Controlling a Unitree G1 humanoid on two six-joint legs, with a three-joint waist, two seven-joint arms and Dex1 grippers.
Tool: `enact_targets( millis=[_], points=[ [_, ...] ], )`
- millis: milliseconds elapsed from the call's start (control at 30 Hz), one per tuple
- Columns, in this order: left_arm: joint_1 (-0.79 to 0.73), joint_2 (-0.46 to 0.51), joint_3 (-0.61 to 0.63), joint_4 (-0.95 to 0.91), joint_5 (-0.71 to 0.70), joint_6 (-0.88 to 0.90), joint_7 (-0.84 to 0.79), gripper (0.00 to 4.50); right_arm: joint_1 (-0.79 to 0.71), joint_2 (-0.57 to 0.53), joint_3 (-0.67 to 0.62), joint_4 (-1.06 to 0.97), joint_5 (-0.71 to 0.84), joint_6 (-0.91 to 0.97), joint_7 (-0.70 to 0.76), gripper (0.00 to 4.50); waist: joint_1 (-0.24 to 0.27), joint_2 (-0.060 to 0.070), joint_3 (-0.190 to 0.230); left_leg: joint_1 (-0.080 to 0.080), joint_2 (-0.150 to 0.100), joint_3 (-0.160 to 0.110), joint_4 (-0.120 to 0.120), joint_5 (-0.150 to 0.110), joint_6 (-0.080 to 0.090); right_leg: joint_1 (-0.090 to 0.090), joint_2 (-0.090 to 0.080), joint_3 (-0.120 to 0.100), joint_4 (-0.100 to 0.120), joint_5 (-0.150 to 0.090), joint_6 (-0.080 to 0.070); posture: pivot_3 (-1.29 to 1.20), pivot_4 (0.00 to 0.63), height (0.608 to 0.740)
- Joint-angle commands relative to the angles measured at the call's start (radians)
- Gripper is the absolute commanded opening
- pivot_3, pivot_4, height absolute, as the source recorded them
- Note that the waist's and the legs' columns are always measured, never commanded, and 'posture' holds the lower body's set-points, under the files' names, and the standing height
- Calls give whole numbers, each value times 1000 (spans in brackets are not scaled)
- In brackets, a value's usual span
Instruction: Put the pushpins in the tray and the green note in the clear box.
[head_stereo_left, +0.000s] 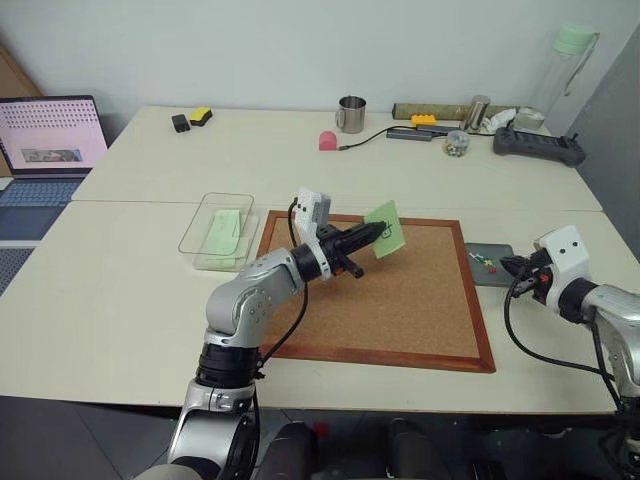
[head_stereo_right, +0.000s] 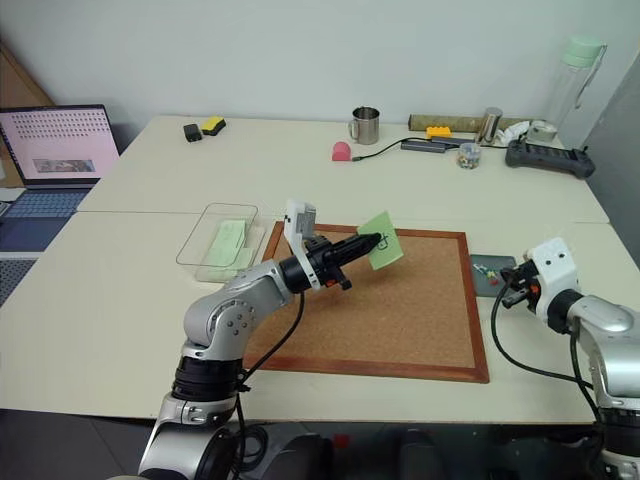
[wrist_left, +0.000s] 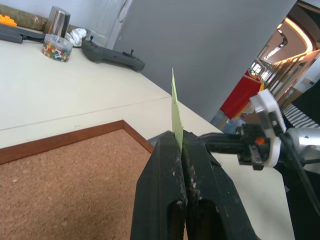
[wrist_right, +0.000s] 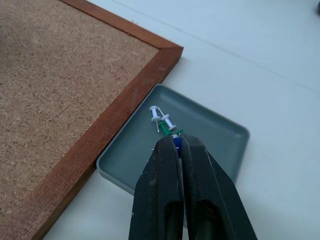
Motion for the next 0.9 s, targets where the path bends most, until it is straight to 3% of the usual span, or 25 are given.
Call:
enact_targets(
  millis=[33, 333, 400, 567, 733, 900],
  points=[
    [-5, -2, 6, -61, -30, -2, 5, 0, -38, -2, -21, 8, 31, 28, -3, 910, 0, 0, 0, 0, 0, 0, 0, 0, 0, 0, 0, 0, 0, 0, 0, 0, 150, 740],
    [-5, 23, 35, -83, -36, -14, 30, 0, -65, -28, -31, -8, 59, 26, 15, 2863, -1, 0, 0, 0, 0, 0, 0, 0, 0, 0, 0, 0, 0, 0, 0, 0, 150, 740],
    [-10, 51, 75, -109, -42, -12, 54, 0, -60, -77, -9, -57, 55, -34, 90, 3195, -1, 0, 0, 0, 0, 1, 0, 0, 0, 0, 0, 0, 0, 0, 0, 0, 150, 740],
    [26, 194, 210, -202, -36, 23, 141, 0, -89, -190, 64, -201, 70, -188, 298, 3195, -18, 1, 1, 0, 0, 0, 0, 0, 0, -1, 2, 0, 0, 0, 0, 0, 150, 740],
    [85, 355, 313, -235, 28, 51, 232, 0, -260, -159, 85, -307, 262, -21, 332, 3195, -28, -1, 3, 1, 2, -2, 0, 0, 0, 0, 2, 0, 1, 0, 0, 0, 150, 740],
    [76, 487, 314, -99, 146, -21, 245, 0, -402, -135, 125, -307, 376, 121, 341, 3195, -18, -2, 3, 0, 1, -4, 0, 0, 0, 0, 1, -1, -1, 0, 0, 0, 150, 740]
  ],
)
